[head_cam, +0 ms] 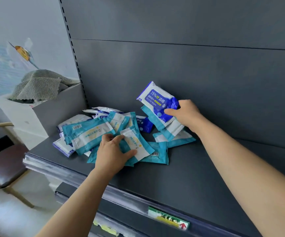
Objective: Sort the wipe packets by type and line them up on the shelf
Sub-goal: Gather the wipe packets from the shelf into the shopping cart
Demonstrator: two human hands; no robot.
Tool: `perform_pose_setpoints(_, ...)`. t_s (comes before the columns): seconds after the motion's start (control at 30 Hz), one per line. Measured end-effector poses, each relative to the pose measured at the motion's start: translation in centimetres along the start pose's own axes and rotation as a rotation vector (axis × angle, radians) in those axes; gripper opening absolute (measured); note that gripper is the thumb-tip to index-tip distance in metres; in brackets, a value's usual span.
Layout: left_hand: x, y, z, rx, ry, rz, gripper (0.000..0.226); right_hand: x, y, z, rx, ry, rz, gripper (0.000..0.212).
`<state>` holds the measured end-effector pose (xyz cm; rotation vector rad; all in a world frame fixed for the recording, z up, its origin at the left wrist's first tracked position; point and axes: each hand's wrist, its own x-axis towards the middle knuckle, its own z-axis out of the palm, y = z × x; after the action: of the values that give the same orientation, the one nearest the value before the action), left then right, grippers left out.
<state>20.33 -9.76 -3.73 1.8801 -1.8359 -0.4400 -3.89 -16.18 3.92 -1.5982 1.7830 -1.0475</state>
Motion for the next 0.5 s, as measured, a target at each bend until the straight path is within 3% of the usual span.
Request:
perform_pose_setpoints(0.13, -0.4, 1.0, 0.4, -0.067, 0.006, 0.012, 0.074, -3.6, 2.1, -0.2, 0.122, -0.060, 0.163, 0.023)
perform_pose_setpoints(0.27, -1.1, 2.6, 0.8, -0.170, -0.016, 0.050, 0.069, -5.7, 5.2, 0.2, 0.038, -0.117, 0.237, 0.015)
perform_pose_setpoints(0.4, -1.9, 3.2, 0.2, 0.201, -0.005, -0.090, 0.075, -4.8, 6.7, -1.1, -0.145, -0.137, 0.263, 0.053)
perform_pose_setpoints(0.5, -2.3, 3.9, -0.2, 0.292, -0.077, -0.181, 0.078, -4.3, 6.8, -1.4, -0.148, -0.257, 0.248, 0.092)
